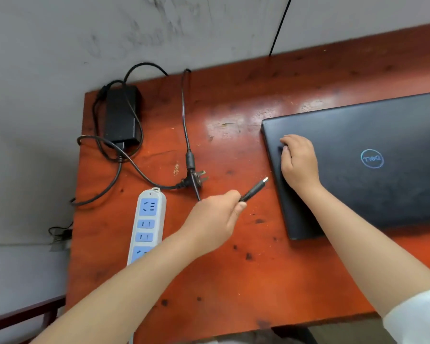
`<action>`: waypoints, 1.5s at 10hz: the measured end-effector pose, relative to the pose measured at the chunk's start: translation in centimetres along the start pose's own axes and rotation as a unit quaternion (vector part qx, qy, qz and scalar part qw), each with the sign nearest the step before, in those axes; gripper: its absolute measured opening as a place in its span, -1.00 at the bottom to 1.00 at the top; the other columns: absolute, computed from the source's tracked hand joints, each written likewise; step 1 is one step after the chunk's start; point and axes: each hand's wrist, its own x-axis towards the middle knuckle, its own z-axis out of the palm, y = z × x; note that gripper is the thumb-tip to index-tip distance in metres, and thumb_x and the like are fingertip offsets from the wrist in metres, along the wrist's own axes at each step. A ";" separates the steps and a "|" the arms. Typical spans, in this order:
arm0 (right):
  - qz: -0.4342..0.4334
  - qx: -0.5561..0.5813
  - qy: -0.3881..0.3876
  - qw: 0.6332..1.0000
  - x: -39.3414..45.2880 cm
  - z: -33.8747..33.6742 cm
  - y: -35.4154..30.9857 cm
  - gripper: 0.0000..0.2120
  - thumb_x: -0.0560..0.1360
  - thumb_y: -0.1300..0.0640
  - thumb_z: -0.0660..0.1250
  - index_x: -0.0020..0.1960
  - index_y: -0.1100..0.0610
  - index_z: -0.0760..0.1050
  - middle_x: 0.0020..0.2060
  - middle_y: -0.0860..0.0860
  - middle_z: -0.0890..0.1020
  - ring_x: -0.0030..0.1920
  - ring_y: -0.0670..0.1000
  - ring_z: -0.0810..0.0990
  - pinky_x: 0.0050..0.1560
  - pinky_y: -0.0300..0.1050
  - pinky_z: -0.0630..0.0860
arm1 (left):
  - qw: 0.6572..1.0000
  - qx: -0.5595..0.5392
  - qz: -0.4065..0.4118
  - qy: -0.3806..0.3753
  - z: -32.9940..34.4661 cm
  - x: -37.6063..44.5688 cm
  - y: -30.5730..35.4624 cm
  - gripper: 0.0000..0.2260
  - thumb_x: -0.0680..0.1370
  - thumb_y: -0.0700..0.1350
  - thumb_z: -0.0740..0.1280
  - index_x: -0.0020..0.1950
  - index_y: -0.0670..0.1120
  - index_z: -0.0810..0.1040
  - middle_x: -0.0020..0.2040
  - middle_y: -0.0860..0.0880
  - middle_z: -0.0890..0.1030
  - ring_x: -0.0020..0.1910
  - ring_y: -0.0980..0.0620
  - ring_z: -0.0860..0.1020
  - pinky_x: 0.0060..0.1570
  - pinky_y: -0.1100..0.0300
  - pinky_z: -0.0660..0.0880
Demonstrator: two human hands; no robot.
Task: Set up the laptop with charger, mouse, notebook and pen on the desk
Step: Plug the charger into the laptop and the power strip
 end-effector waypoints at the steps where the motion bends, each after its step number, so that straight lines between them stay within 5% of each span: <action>1: 0.022 0.035 0.013 0.999 -0.1 -0.4 0.2 -0.58 0.41 0.26 0.00 0.11 0.41 0.48 0.09 0.33 0.57 0.17 0.29 0.46 0.13 -0.18 0.23 | 0.994 -0.040 -0.095 0.023 0.1 -0.9 -0.1 -0.71 0.62 -0.12 0.12 -0.31 -0.04 0.23 -0.29 -0.26 0.52 -0.20 -0.28 0.51 -0.30 0.00 0.29; 2: 0.012 0.027 0.008 1.000 -0.1 -0.3 0.3 -0.59 0.41 0.27 0.01 0.11 0.40 0.48 0.10 0.32 0.57 0.18 0.28 0.46 0.16 -0.17 0.23 | 0.983 -0.040 -0.161 0.080 -1.7 2.1 -2.0 -0.79 0.62 -0.15 0.10 -0.13 -0.21 0.42 -0.18 -0.34 0.54 -0.10 -0.29 0.52 -0.18 -0.01 0.36; 4: -0.001 -0.101 0.000 0.995 0.0 0.8 0.6 -0.70 0.52 0.28 0.07 0.19 0.30 0.42 0.31 0.21 0.41 0.40 0.19 0.25 0.44 0.16 0.01 | 0.990 0.096 -0.092 0.054 -2.2 8.0 -2.8 -0.74 0.64 -0.03 0.04 0.13 -0.16 0.41 -0.06 -0.28 0.61 -0.08 -0.28 0.55 -0.24 0.06 0.33; 5: -0.017 -0.171 -0.017 0.985 0.2 1.3 0.7 -0.66 0.51 0.29 0.08 0.26 0.27 0.37 0.38 0.19 0.35 0.41 0.18 0.25 0.38 0.11 0.09 | 0.982 0.152 -0.107 0.003 -1.2 10.2 -3.3 -0.74 0.64 -0.07 0.03 0.23 -0.15 0.38 0.08 -0.26 0.57 0.03 -0.25 0.53 -0.13 0.02 0.41; 7: -0.084 -0.227 -0.034 0.970 1.4 -0.5 1.9 -0.67 0.46 0.18 0.13 0.16 0.25 0.49 0.18 0.22 0.53 0.15 0.26 0.47 0.09 0.09 0.31 | 0.983 0.152 -0.102 0.013 0.2 11.7 -4.9 -0.76 0.62 -0.12 0.12 0.21 -0.13 0.46 0.11 -0.22 0.50 0.12 -0.23 0.47 0.00 -0.02 0.43; 9: -0.045 -0.261 -0.096 0.959 1.9 0.2 2.4 -0.60 0.54 0.10 0.11 0.37 0.14 0.26 0.45 0.17 0.22 0.46 0.15 0.12 0.44 0.21 -0.06 | 0.979 0.199 -0.040 0.025 0.3 14.1 -4.1 -0.78 0.60 -0.13 0.15 0.17 -0.16 0.50 0.08 -0.20 0.52 0.11 -0.20 0.48 -0.07 0.01 0.45; 15: -0.024 -0.272 -0.115 0.955 1.9 -0.1 1.8 -0.45 0.45 0.00 -0.05 0.40 0.14 0.23 0.47 0.16 0.19 0.49 0.14 0.08 0.45 0.22 -0.05 | 0.939 0.335 0.084 0.011 -1.1 16.7 -5.0 -0.75 0.60 -0.24 0.07 0.21 -0.19 0.44 0.17 -0.16 0.49 0.18 -0.14 0.43 0.02 0.00 0.39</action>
